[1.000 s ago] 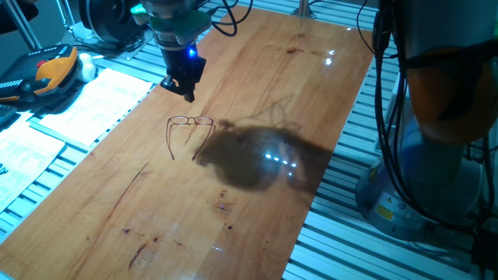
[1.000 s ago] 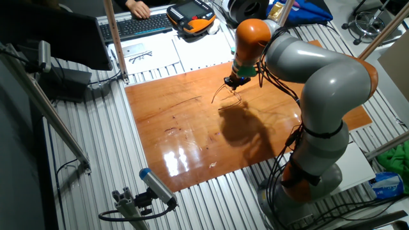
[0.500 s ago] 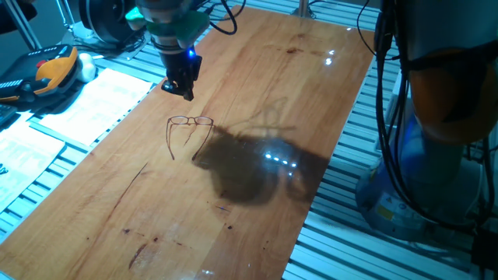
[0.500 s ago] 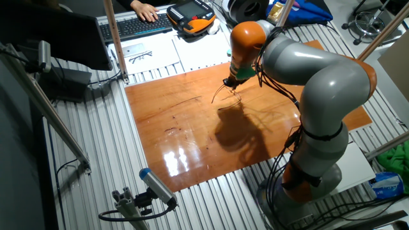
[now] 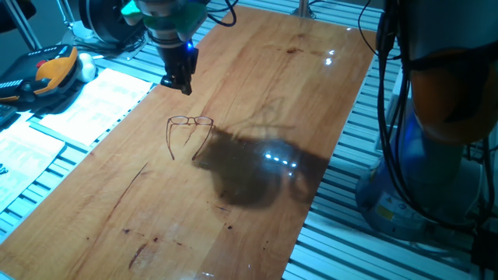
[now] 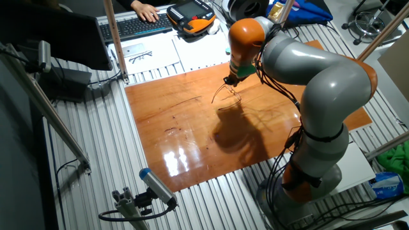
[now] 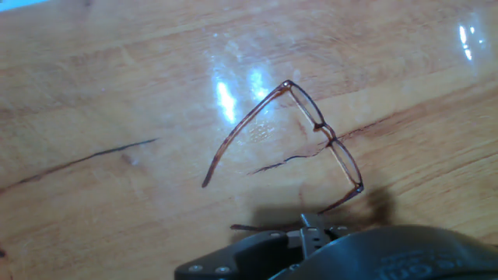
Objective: Unfold the leg of the glasses (with one hand)
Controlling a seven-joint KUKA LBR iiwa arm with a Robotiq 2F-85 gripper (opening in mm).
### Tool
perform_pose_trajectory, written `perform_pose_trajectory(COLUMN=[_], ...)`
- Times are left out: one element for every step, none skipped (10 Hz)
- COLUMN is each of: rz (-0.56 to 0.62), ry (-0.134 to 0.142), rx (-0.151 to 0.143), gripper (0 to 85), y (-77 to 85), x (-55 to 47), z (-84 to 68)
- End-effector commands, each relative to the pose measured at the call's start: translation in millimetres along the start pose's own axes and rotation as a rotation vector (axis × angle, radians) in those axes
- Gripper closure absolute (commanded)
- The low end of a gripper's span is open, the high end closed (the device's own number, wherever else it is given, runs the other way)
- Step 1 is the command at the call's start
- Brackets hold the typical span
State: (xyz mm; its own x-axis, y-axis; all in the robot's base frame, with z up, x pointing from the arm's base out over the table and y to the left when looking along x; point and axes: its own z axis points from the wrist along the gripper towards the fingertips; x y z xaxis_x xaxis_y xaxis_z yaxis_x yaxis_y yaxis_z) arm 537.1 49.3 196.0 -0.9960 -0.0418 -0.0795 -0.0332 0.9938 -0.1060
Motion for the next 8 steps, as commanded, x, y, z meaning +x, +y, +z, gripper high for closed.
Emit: perform_pose_trajectory(rz=[-0.004,-0.004,-0.007,-0.008,-0.01,-0.009,0.02,0.057], ry=[0.0,-0.005,-0.008,-0.009,-0.009,-0.005,0.024,0.053], rx=[-0.002,-0.002,-0.001,-0.001,-0.004,-0.007,-0.032,-0.082], gripper=[85.0,85.0,85.0,85.0,85.0,85.0,85.0,85.0], y=[-0.5,-0.3,-0.5,-0.8,-0.9,-0.4,0.4,0.3], x=[0.5,1.1,1.2,1.3,1.4,1.4,1.6,2.3], z=[-1.0,-2.3,-3.0,-3.2,-3.3,-3.9,-5.5,-6.2])
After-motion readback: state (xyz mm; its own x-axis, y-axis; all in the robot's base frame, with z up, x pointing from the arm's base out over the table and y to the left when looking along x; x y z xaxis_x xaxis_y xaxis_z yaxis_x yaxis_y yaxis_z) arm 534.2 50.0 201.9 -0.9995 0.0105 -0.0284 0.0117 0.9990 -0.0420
